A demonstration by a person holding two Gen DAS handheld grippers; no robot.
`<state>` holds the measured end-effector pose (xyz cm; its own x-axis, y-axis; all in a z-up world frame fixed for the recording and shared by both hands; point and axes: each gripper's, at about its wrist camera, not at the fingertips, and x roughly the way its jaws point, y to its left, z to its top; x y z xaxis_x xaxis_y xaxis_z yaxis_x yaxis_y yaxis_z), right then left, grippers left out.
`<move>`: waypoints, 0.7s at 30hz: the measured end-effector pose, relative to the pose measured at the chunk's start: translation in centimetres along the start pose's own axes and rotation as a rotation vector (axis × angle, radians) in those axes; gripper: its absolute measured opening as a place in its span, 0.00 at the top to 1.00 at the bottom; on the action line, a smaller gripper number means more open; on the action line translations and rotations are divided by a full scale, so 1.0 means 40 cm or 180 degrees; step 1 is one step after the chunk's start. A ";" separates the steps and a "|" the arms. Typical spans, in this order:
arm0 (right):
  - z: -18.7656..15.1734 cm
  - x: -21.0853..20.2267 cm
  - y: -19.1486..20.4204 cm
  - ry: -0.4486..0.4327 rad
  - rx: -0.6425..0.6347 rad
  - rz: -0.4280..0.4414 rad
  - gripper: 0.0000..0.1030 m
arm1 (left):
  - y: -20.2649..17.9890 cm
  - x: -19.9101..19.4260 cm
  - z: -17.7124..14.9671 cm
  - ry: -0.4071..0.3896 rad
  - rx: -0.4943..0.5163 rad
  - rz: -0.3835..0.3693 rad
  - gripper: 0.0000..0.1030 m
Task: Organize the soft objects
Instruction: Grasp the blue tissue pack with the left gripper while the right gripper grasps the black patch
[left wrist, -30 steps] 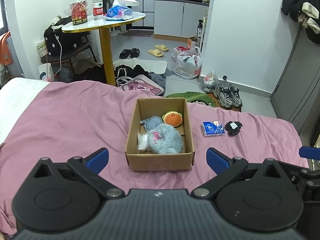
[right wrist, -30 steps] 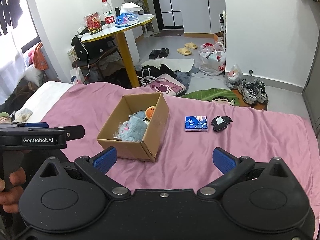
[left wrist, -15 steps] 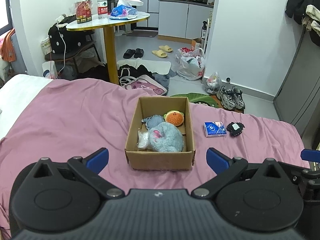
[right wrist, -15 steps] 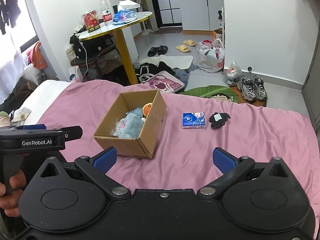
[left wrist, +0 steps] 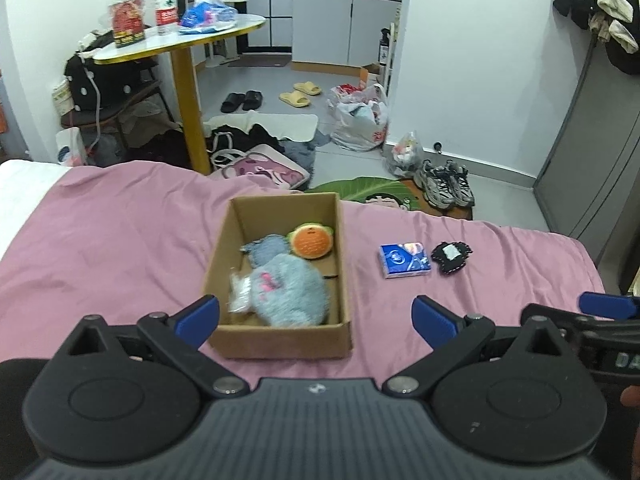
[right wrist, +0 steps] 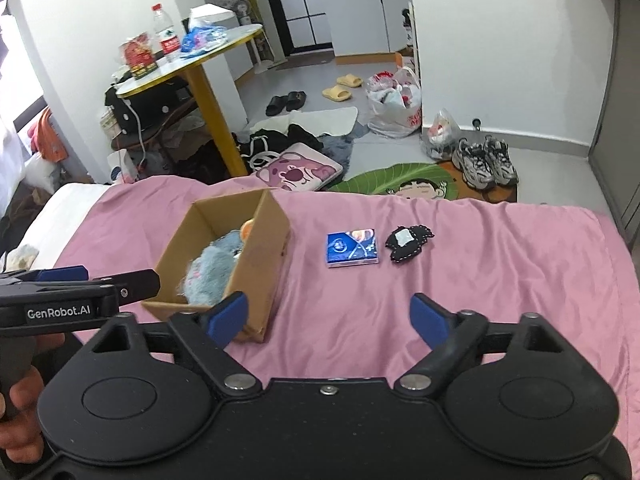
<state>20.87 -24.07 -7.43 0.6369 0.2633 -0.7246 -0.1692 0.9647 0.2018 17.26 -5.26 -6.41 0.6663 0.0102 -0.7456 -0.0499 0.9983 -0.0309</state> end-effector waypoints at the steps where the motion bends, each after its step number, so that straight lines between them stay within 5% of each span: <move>1: 0.006 0.016 -0.011 0.0022 0.0030 0.0003 0.25 | -0.009 0.014 0.005 0.0013 0.0000 -0.0013 0.03; 10: 0.053 0.148 -0.108 0.0205 0.0228 0.0016 0.45 | -0.090 0.156 0.062 0.0174 0.0020 -0.0200 0.19; 21: 0.103 0.325 -0.237 0.0497 0.0462 0.0050 0.53 | -0.173 0.359 0.135 0.0549 -0.0016 -0.0272 0.29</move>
<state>33.85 -29.84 -16.06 0.5088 0.2870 -0.8116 -0.0610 0.9524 0.2985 31.21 -11.69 -13.32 0.5310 -0.0850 -0.8431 -0.0025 0.9948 -0.1018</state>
